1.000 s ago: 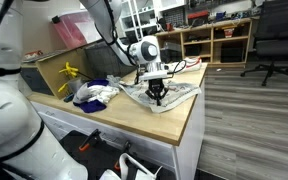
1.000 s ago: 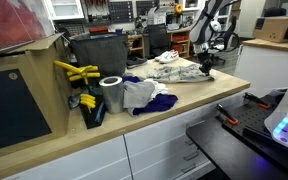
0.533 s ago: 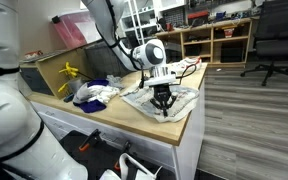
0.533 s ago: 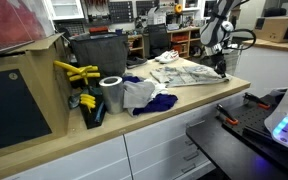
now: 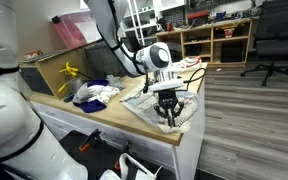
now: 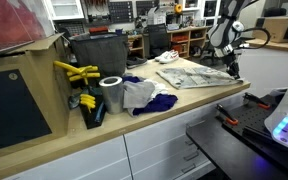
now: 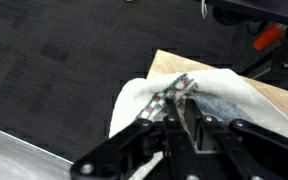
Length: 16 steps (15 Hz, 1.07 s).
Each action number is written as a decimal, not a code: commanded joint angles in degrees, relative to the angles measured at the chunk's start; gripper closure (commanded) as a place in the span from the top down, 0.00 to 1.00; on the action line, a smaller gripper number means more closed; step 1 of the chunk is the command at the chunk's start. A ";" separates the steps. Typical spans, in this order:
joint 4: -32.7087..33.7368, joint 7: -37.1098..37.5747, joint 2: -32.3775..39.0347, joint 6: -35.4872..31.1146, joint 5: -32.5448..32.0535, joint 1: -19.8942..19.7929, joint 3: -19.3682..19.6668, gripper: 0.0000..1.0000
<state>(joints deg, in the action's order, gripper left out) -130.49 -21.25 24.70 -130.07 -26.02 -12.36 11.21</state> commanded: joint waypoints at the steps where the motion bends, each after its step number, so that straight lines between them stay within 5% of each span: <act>1: -1.59 -1.51 -3.75 -1.33 -0.30 -0.48 -0.36 0.49; 8: 0.84 -1.03 -6.90 -4.93 9.14 0.14 -4.95 0.99; 16: 7.74 0.88 -4.25 -5.58 30.05 2.22 -12.65 1.00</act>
<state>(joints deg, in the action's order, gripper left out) -125.86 -21.03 19.01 -136.11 -1.58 -10.72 0.11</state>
